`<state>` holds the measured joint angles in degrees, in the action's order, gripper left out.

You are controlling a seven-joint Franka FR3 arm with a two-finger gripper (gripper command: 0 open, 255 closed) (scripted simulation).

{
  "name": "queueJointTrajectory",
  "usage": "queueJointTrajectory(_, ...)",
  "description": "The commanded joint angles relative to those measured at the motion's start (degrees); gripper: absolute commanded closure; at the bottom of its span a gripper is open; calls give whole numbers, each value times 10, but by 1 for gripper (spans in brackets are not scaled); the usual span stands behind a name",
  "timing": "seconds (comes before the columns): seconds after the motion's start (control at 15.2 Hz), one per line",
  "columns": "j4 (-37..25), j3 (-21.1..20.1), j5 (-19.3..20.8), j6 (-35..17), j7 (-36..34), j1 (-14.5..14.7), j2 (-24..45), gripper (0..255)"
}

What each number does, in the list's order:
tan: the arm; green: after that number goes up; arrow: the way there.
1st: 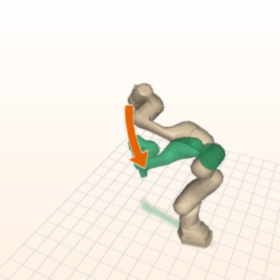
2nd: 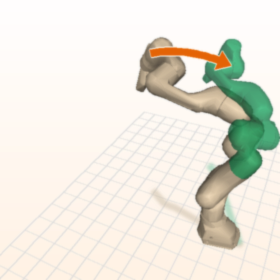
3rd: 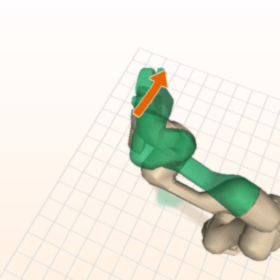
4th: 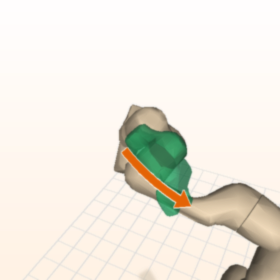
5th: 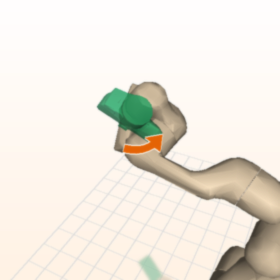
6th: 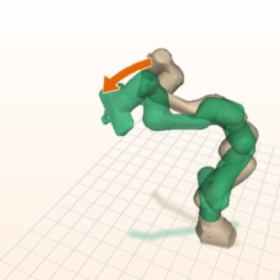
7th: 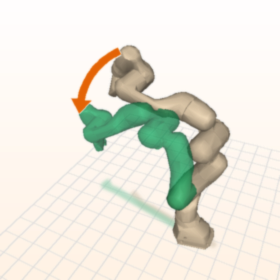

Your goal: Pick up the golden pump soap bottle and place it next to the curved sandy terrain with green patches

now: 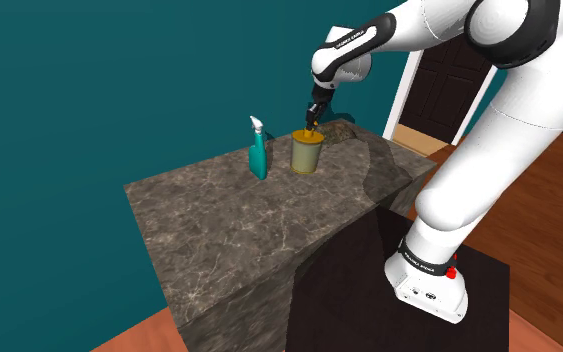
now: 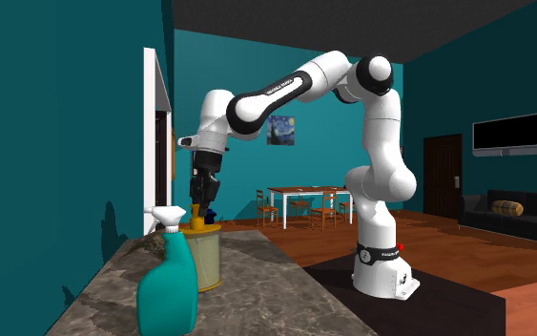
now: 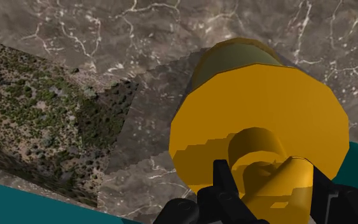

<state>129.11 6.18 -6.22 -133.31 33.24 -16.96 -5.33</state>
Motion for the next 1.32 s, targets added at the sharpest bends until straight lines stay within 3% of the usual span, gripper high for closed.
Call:
queueJointTrajectory(0.0,1,0,0,-2,0,0,0,255)
queueJointTrajectory(0.33,1,0,0,-2,0,0,0,255)
queueJointTrajectory(0.4,1,0,0,-2,0,0,0,0)
queueJointTrajectory(0.73,1,0,0,-2,0,0,0,0)
queueJointTrajectory(0.99,-28,1,11,69,-7,-4,-42,0)
queueJointTrajectory(1.25,-28,1,11,69,-7,-4,-42,0)
